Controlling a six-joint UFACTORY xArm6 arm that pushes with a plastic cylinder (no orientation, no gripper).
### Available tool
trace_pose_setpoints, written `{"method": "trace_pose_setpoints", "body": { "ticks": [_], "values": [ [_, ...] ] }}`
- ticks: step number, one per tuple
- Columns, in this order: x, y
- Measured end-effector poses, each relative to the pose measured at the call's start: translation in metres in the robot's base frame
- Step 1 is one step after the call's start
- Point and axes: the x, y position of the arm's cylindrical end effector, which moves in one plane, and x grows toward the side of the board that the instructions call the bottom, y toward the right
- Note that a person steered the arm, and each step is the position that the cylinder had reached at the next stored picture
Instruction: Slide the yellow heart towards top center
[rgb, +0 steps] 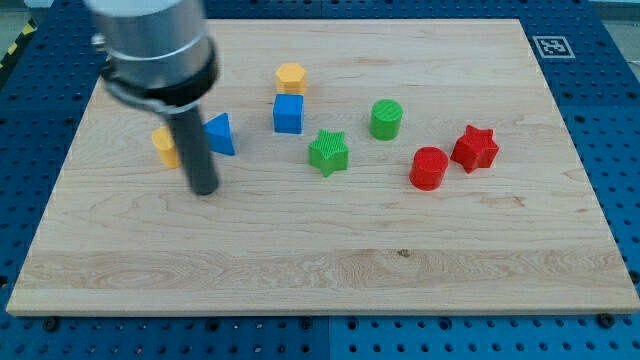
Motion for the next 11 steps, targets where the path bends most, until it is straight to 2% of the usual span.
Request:
{"method": "trace_pose_setpoints", "body": {
  "ticks": [1,2,4,6,9,11],
  "values": [
    [0.0,-0.038],
    [0.0,-0.042],
    [-0.04,-0.038],
    [-0.064,0.001],
    [-0.111,-0.012],
    [-0.157,-0.012]
  ]
}}
